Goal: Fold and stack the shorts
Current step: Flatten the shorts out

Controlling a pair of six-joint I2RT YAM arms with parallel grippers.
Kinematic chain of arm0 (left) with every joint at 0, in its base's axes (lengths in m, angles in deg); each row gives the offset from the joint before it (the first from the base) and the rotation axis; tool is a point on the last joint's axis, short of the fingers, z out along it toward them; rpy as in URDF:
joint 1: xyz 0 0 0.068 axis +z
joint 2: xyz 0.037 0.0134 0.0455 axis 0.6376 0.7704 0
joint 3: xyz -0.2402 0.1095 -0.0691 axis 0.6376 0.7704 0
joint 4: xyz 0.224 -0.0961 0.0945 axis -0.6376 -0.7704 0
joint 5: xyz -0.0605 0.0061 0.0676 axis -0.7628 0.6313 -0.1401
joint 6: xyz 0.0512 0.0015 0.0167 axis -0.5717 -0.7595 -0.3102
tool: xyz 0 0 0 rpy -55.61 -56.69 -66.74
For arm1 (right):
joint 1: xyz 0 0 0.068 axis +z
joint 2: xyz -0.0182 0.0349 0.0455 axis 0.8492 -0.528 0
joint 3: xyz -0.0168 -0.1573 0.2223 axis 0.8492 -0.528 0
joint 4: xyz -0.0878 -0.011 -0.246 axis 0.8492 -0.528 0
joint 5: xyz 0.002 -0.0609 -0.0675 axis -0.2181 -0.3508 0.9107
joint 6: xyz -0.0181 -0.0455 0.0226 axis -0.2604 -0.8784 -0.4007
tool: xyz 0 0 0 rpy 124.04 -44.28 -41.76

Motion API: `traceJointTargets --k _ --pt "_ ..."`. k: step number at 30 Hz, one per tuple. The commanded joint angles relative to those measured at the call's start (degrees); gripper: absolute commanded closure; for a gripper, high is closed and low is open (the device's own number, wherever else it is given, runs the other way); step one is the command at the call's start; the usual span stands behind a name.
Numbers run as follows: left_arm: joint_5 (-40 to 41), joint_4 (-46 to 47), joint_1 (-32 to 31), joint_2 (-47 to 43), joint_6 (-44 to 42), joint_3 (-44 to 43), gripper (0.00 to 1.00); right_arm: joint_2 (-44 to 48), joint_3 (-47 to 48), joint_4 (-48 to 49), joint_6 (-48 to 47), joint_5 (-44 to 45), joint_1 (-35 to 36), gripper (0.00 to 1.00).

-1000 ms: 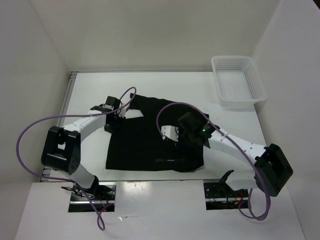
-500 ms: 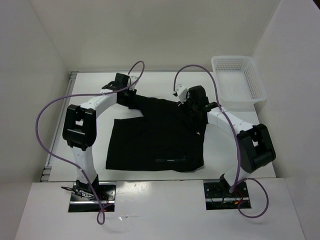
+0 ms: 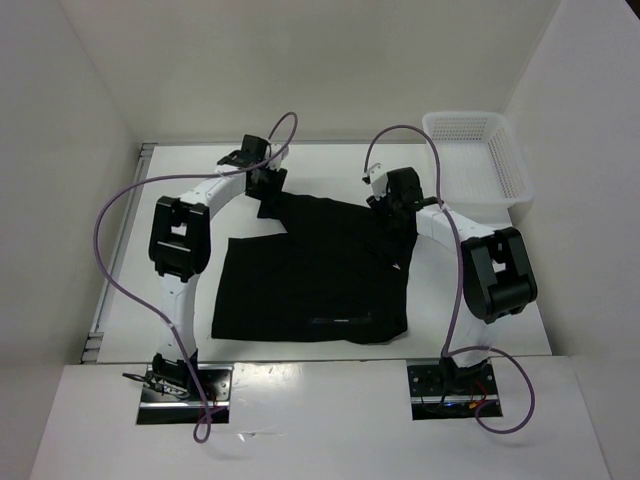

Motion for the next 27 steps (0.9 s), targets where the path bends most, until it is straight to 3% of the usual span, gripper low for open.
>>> traceJointTargets --k 1,9,12,13,16,17,19,27 --pt "-0.29 -1.54 0.05 1.89 -0.21 -2.24 0.40 -1.96 2.78 2.27 0.70 0.26 0.01 0.54" --pt "0.78 -1.54 0.05 4.44 -0.21 -3.12 0.43 -3.63 2.26 2.88 -2.55 1.40 -1.04 0.49" --pt "-2.12 -2.24 0.05 4.96 -0.21 -4.35 0.56 -4.33 1.56 2.36 -4.22 1.40 -1.04 0.47" --pt "-3.34 -2.24 0.05 4.96 -0.21 -4.36 0.65 -4.33 0.94 2.35 -5.01 0.88 -1.04 0.45" --pt "-4.49 -2.24 0.05 4.96 -0.21 -4.36 0.80 -5.56 0.94 1.83 -5.72 0.26 -1.56 0.43" --pt "-4.50 -2.24 0.05 4.96 -0.21 -4.36 0.90 -5.56 0.94 1.83 -6.33 0.26 -1.57 0.43" --pt "-4.50 -2.24 0.05 4.96 -0.21 -4.36 0.97 -6.09 0.94 1.83 -6.33 0.26 -1.57 0.43" --pt "-6.16 -3.38 0.05 1.99 -0.21 -4.36 1.00 -9.34 2.78 1.83 -8.96 -0.27 -1.57 0.42"
